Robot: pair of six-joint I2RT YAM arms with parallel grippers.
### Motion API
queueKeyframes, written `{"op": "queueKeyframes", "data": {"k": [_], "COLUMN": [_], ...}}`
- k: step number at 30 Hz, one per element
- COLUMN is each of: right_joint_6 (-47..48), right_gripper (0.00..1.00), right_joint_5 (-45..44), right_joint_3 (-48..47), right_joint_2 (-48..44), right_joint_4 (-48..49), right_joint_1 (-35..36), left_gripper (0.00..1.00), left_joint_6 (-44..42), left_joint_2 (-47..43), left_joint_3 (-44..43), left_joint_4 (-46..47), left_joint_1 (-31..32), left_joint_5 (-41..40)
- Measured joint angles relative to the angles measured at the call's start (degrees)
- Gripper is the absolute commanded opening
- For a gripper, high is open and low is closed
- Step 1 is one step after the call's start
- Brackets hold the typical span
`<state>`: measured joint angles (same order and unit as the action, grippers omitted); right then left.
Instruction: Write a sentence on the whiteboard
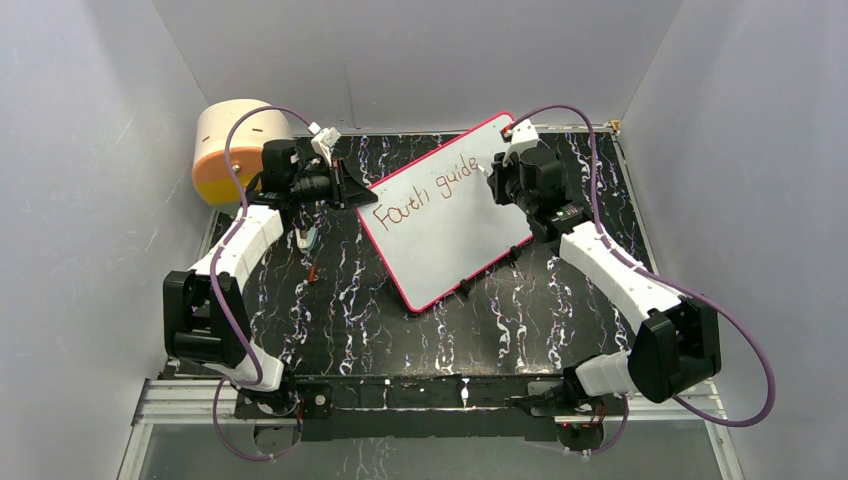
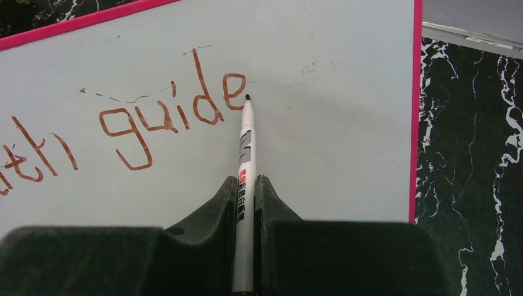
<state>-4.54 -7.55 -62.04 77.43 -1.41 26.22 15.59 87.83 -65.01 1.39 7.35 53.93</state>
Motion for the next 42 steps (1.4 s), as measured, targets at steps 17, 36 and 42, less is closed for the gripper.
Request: {"op": "queueKeyframes", "data": {"k": [17,36,42], "right_joint_6": [0.37,1.36,1.4], "right_gripper": [0.0,0.0,0.0], "right_joint_5": [0.26,2.01,2.19], "right_joint_3": [0.0,0.0,0.0], "right_joint_2": [-0.74,-0.55,-0.39], "right_joint_4": [0.0,0.02,0.15], "right_joint_1": [-2.51,-2.97,-3.02], "left_gripper": [0.0,0.0,0.0], "left_joint_6": [0.0,0.0,0.0], "left_joint_2": [0.0,0.0,0.0], "left_joint_3": [-0.02,-0.09,-0.09], "left_joint_4": [-0.02,-0.17,-0.17], "left_joint_1": [0.0,0.0,0.0], "left_joint_5": [0.09,0.13,0.13]}}
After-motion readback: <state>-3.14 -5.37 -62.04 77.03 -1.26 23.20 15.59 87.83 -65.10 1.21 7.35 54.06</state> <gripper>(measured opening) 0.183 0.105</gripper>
